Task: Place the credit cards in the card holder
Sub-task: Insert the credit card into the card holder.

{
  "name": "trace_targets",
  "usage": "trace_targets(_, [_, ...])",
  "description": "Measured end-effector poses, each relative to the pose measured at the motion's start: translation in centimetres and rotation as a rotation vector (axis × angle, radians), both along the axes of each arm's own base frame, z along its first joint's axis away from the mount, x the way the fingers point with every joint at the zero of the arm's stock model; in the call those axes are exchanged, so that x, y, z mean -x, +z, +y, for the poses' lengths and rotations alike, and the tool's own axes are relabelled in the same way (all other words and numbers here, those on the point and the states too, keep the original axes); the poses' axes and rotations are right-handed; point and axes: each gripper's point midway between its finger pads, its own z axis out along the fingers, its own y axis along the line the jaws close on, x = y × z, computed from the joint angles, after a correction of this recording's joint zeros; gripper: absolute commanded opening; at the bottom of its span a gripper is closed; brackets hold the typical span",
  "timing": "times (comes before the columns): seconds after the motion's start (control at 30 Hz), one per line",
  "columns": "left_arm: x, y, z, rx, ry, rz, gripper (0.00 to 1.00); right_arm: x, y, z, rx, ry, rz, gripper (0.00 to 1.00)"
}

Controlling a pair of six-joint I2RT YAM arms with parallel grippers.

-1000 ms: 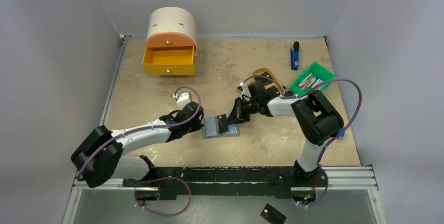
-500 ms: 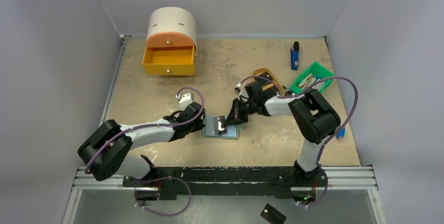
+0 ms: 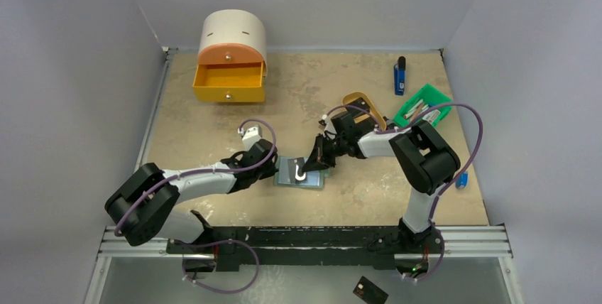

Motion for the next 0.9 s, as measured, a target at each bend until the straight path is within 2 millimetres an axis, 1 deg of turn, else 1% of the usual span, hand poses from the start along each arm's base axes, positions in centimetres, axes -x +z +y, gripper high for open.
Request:
trace_targets(0.3, [0.03,0.04,-0.05,0.015,0.002,-0.009,0.0,0.4,-0.12,-0.26,-0.007,-0.078,0.014,0.0])
trace_targets(0.63, [0.16,0.07,-0.29,0.039,-0.006,-0.013,0.0,0.11,-0.13,-0.12,-0.023,-0.141,0.032,0.0])
trace_targets(0.9, [0.34,0.07,-0.58,0.057,-0.017,-0.011,0.0,-0.19,0.39,0.22,-0.029,-0.171,0.014,0.0])
